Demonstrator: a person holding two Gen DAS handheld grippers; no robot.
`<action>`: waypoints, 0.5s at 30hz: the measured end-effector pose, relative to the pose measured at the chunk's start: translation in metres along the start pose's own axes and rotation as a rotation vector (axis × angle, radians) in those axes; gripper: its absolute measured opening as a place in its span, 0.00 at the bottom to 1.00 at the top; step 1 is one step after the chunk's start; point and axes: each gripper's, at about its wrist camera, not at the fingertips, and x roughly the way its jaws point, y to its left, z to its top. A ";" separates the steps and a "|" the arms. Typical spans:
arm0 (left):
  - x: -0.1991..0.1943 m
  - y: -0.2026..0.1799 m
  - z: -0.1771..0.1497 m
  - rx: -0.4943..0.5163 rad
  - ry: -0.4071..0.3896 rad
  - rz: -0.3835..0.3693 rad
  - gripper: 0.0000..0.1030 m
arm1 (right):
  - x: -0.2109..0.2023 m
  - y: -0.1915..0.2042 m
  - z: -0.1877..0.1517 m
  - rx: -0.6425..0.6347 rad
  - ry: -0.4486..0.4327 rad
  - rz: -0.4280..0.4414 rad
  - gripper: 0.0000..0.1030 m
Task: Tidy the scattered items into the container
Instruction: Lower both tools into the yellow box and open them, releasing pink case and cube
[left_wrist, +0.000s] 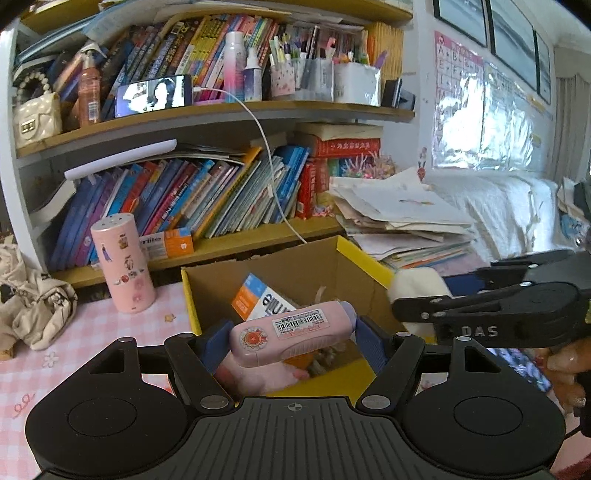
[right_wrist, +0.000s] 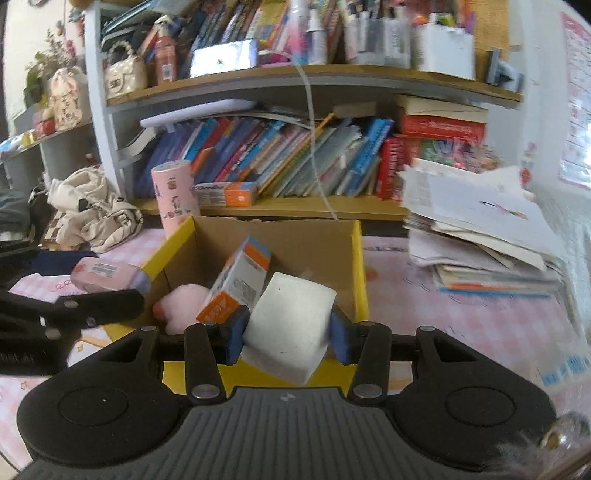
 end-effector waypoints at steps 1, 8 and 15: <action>0.005 0.000 0.002 0.003 0.000 0.008 0.71 | 0.007 -0.001 0.003 -0.008 0.004 0.004 0.42; 0.041 0.012 0.020 0.013 0.025 0.069 0.71 | 0.056 -0.007 0.018 -0.042 0.048 0.053 0.42; 0.078 0.022 0.027 0.034 0.096 0.090 0.71 | 0.095 -0.009 0.036 -0.075 0.075 0.072 0.42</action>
